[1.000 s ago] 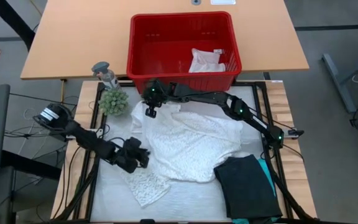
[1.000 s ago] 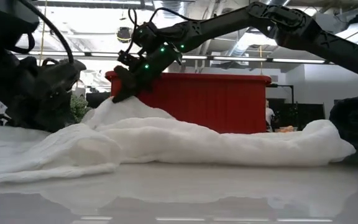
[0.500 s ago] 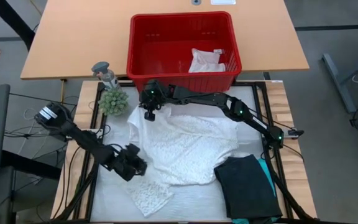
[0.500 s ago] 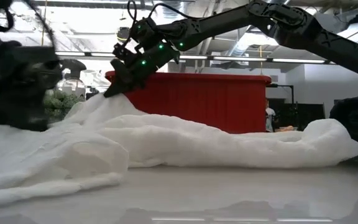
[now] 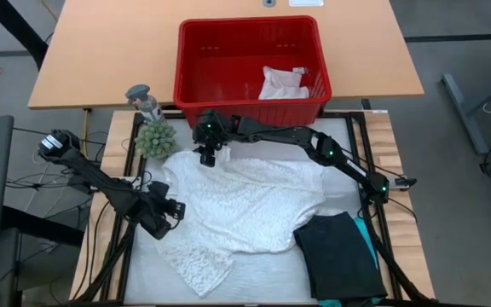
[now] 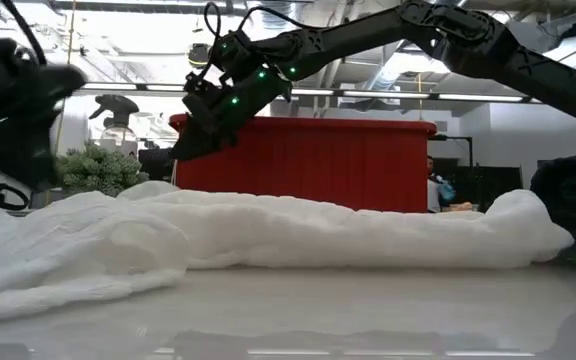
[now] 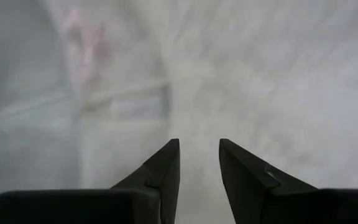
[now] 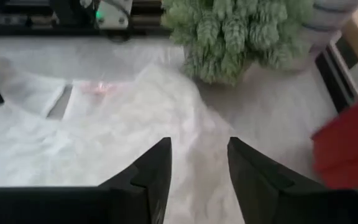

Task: Fold Laundry from Bin
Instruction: Fold the white t-shirt

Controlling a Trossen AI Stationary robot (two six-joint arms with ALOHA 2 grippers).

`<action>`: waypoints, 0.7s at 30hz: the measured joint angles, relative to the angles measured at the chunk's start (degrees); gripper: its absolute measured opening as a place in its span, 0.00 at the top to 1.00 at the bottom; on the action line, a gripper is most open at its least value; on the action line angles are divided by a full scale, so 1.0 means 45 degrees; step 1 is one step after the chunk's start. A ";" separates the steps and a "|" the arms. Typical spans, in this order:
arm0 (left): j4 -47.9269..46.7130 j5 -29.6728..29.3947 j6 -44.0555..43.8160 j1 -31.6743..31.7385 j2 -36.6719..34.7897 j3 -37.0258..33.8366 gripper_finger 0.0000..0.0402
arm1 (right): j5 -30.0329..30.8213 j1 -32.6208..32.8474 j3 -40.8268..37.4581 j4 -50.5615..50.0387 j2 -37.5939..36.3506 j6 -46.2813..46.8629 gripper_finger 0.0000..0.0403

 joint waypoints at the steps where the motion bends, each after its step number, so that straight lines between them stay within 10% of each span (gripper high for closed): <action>1: 0.0115 -0.0950 -0.0071 -0.0044 -0.0117 0.0000 0.75 | 0.0003 0.0000 0.0000 -0.0256 -0.0118 0.0010 0.55; 7: 0.0071 -0.4639 0.0798 0.0601 -0.0422 -0.0026 0.75 | -0.0382 -0.0113 0.0012 -0.2033 -0.0369 0.0020 0.51; 21: 0.5762 -0.4085 0.4721 0.2225 -0.0384 -0.2540 0.75 | 0.2230 -0.0643 -0.0112 -0.2641 -0.0225 0.1190 0.51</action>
